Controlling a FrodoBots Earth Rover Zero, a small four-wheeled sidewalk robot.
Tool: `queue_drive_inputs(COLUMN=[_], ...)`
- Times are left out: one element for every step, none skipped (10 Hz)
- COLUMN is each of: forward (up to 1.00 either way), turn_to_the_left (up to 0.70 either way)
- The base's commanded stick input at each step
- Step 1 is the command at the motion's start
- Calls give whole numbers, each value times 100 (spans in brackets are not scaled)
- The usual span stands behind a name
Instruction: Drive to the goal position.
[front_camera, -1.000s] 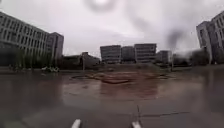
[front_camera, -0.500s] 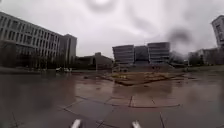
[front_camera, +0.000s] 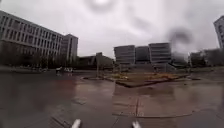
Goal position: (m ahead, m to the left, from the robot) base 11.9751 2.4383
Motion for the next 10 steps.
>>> queue_drive_inputs(forward=[70,70,70,70,70,70,70,70,70,70], turn_to_the_left=[2,2,2,2,2,2,2,2,2,2])
